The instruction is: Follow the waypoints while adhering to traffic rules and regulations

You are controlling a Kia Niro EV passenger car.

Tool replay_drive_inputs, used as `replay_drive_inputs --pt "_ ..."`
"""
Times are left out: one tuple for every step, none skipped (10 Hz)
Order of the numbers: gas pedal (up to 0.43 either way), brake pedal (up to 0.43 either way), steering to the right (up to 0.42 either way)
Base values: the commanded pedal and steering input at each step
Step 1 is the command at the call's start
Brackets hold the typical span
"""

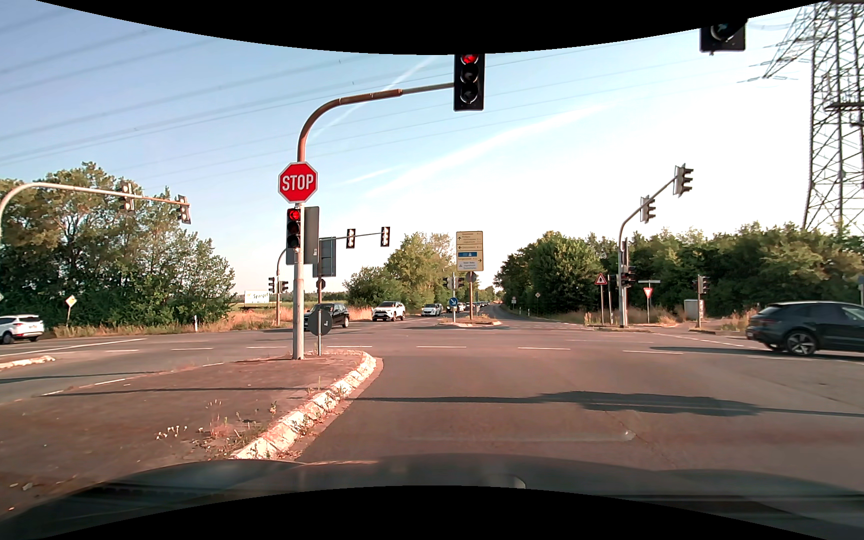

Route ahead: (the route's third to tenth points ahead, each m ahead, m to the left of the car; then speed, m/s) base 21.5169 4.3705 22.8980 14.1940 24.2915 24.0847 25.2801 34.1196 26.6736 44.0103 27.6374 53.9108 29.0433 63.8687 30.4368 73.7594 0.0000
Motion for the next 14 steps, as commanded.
replay_drive_inputs --pt "0.0 0.287 -0.002" --pt "0.0 0.287 -0.002" --pt "0.0 0.287 -0.002" --pt "0.0 0.287 -0.002" --pt "0.0 0.287 -0.002" --pt "0.0 0.287 -0.002" --pt "0.0 0.287 -0.002" --pt "0.0 0.287 -0.002" --pt "0.0 0.287 -0.002" --pt "0.0 0.287 -0.002" --pt "0.0 0.287 -0.002" --pt "0.0 0.287 -0.002" --pt "0.0 0.28 -0.002" --pt "0.0 0.287 -0.002"
